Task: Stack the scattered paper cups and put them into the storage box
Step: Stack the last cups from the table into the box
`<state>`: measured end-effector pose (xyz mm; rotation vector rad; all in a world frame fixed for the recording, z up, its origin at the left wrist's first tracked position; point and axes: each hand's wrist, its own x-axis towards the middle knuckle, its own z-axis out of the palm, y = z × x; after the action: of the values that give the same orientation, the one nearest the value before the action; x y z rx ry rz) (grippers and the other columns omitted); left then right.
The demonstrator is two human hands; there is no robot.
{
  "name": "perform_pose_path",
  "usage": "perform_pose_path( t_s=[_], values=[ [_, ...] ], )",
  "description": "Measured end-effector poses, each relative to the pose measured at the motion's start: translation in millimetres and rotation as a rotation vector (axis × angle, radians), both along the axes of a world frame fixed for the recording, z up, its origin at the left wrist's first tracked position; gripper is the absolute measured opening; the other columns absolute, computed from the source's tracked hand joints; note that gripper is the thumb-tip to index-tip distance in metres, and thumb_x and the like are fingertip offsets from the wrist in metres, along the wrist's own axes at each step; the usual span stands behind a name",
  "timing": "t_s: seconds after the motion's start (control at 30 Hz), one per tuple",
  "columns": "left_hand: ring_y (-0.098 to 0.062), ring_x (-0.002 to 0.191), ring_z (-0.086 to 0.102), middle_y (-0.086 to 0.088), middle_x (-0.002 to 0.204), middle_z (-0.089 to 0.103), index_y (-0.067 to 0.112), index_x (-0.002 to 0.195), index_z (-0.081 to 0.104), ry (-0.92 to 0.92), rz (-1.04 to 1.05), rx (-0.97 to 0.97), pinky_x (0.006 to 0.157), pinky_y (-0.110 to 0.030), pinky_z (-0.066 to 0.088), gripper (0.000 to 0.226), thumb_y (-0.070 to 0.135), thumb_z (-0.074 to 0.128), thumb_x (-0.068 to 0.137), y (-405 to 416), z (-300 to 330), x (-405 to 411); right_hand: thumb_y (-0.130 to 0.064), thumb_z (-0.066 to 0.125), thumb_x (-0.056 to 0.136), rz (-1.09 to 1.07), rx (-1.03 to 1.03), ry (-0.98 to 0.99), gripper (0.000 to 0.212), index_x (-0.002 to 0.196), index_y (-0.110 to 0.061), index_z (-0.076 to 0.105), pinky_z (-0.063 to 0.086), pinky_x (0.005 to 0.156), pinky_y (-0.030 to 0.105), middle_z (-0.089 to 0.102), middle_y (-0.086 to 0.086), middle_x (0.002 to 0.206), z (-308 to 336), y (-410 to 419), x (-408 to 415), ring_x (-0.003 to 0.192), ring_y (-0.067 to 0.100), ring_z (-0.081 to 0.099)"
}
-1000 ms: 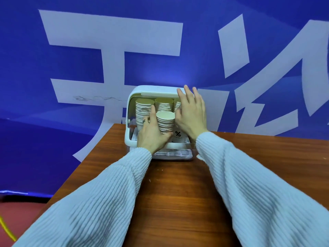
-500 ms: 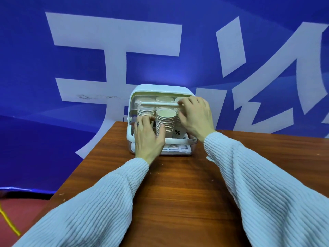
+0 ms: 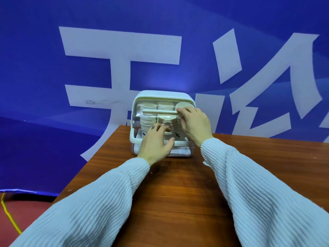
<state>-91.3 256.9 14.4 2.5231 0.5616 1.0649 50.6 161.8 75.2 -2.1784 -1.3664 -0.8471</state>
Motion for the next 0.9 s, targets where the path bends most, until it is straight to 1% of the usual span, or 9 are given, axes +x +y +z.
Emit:
perform_pose_path(
  t_s=[0.07,0.17,0.23,0.33,0.43,0.53,0.67,0.83,0.9],
  values=[
    [-0.021,0.115,0.053,0.001,0.121,0.058,0.019,0.121,0.063,0.034,-0.032,0.111,0.095,-0.041,0.048,0.043,0.047,0.051,0.091,-8,3,6,-0.021,0.051,0.103,-0.001,-0.063,0.014,0.040,0.141,-0.027,0.061,0.047,0.093,0.044,0.065,-0.001,0.135,12,0,1,0.116,0.031,0.058],
    [-0.026,0.113,0.055,-0.003,0.122,0.059,0.015,0.119,0.064,0.140,-0.098,0.206,0.092,-0.041,0.049,0.042,0.042,0.047,0.091,-21,9,24,-0.019,0.049,0.102,-0.003,-0.131,0.027,0.045,0.144,-0.030,0.059,0.048,0.096,0.044,0.062,-0.002,0.141,23,1,5,0.123,0.029,0.056],
    [-0.031,0.113,0.055,-0.010,0.122,0.059,0.011,0.116,0.065,0.223,-0.124,0.193,0.091,-0.045,0.051,0.041,0.038,0.047,0.090,-27,15,42,-0.018,0.050,0.100,0.000,-0.152,0.048,0.046,0.144,-0.032,0.059,0.048,0.098,0.043,0.060,-0.003,0.143,25,1,8,0.126,0.028,0.055],
    [-0.036,0.113,0.055,-0.017,0.121,0.060,0.012,0.116,0.067,0.265,-0.084,0.124,0.093,-0.046,0.053,0.063,0.049,0.035,0.077,-22,15,78,-0.018,0.053,0.098,0.020,-0.174,0.070,0.047,0.142,-0.032,0.061,0.051,0.098,0.045,0.061,-0.002,0.141,25,0,11,0.127,0.029,0.055],
    [-0.029,0.107,0.062,-0.005,0.121,0.062,0.023,0.123,0.064,0.293,0.028,0.015,0.089,-0.045,0.057,0.080,0.064,0.034,0.061,10,-12,121,-0.019,0.054,0.098,0.044,-0.175,0.076,0.046,0.142,-0.031,0.061,0.051,0.098,0.047,0.062,-0.001,0.139,23,-1,12,0.127,0.030,0.055],
    [-0.027,0.105,0.066,0.001,0.117,0.064,0.028,0.119,0.064,0.332,0.066,-0.068,0.087,-0.044,0.058,0.074,0.067,0.040,0.060,37,-31,150,-0.018,0.051,0.098,0.041,-0.154,0.063,0.047,0.143,-0.030,0.060,0.051,0.097,0.047,0.062,-0.002,0.140,21,0,13,0.127,0.029,0.055],
    [-0.028,0.111,0.064,-0.004,0.123,0.065,0.021,0.121,0.066,0.343,0.004,-0.095,0.092,-0.043,0.055,0.065,0.053,0.046,0.068,-3,8,109,-0.019,0.049,0.101,0.044,-0.136,0.065,0.049,0.148,-0.031,0.054,0.050,0.095,0.043,0.058,-0.004,0.145,16,0,13,0.127,0.027,0.053],
    [-0.033,0.110,0.061,-0.010,0.121,0.064,0.010,0.117,0.066,0.333,-0.033,-0.003,0.090,-0.042,0.052,0.038,0.034,0.054,0.090,-24,11,77,-0.022,0.050,0.101,0.040,-0.115,0.080,0.046,0.146,-0.033,0.056,0.051,0.093,0.044,0.059,-0.006,0.143,8,-5,10,0.125,0.026,0.053],
    [-0.033,0.108,0.061,-0.011,0.117,0.064,0.010,0.112,0.067,0.314,-0.050,0.032,0.085,-0.040,0.049,0.030,0.029,0.056,0.092,-27,9,65,-0.022,0.051,0.100,0.043,-0.099,0.094,0.047,0.145,-0.032,0.057,0.052,0.094,0.044,0.059,-0.006,0.143,3,-8,6,0.125,0.026,0.053]
  ],
)
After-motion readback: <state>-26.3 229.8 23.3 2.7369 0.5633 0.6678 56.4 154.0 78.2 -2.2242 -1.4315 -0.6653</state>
